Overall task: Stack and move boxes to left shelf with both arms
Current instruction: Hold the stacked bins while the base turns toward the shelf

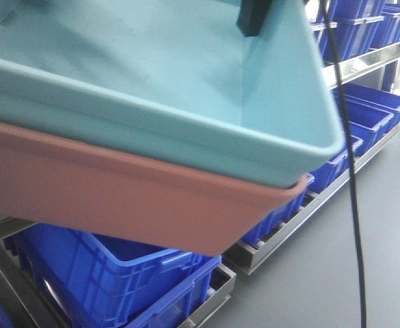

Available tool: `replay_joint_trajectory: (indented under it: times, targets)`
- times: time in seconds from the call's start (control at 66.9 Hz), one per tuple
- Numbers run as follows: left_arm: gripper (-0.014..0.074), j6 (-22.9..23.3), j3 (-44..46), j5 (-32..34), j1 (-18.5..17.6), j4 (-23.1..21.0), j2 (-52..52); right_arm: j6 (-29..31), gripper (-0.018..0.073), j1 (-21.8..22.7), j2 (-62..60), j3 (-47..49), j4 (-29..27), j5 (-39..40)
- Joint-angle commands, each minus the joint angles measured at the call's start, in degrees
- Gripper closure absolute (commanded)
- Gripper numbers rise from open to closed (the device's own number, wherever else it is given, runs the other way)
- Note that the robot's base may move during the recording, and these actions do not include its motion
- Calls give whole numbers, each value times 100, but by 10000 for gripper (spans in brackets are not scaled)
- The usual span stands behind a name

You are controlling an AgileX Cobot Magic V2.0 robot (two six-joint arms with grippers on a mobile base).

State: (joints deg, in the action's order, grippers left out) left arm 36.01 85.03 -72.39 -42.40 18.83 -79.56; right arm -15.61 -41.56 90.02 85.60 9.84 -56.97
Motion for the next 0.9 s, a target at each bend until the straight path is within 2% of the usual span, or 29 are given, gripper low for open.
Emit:
replay_joint_trajectory:
  times: [0.0, 0.239, 0.463, 0.881]
  targets:
    - [599, 77, 332, 859, -218, -600, 274, 344, 505, -440, -43, 192, -1186, 1210]
    - [599, 90, 324, 636, -218, -315, 406, 344, 505, -490, 10, 211, -1232, 1414]
    - [599, 112, 324, 389, -218, -317, 459, 405, 505, -505, 10, 222, -1394, 1182]
    - [599, 214, 324, 261, -218, -300, 507, 446, 505, -701, 10, 336, -1389, 1328]
